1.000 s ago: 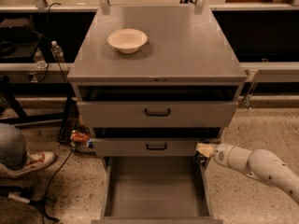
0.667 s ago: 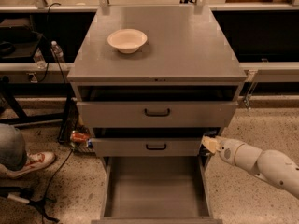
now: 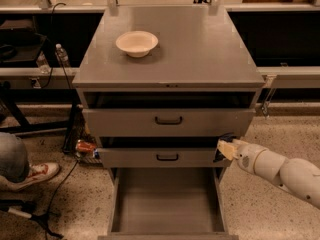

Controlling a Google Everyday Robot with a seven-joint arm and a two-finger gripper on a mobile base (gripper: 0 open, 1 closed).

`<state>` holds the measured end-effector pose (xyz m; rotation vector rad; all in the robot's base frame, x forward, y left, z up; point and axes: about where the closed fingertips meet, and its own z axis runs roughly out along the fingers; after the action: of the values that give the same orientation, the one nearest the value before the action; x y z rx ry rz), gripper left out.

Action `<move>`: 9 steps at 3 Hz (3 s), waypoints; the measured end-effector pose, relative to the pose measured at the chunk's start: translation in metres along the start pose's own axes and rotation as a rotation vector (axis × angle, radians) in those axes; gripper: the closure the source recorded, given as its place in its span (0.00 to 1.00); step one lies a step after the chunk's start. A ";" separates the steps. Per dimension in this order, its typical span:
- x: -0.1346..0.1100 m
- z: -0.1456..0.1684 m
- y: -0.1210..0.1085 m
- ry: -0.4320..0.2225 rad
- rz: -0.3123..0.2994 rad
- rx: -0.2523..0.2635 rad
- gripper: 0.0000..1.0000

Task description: Pick rxbar blueberry from bottom drawer and place on counter

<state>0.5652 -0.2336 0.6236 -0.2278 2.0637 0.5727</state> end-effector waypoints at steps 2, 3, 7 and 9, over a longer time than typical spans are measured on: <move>-0.046 -0.022 -0.016 -0.095 -0.028 0.004 1.00; -0.099 -0.048 -0.022 -0.195 -0.119 0.039 1.00; -0.219 -0.069 0.014 -0.385 -0.419 0.048 1.00; -0.304 -0.065 0.031 -0.502 -0.502 -0.102 1.00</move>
Offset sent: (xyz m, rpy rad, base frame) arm 0.0272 -0.0709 0.1013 0.0208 -0.2206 -0.0668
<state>0.6659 -0.2581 0.9179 -0.5797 1.4207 0.3733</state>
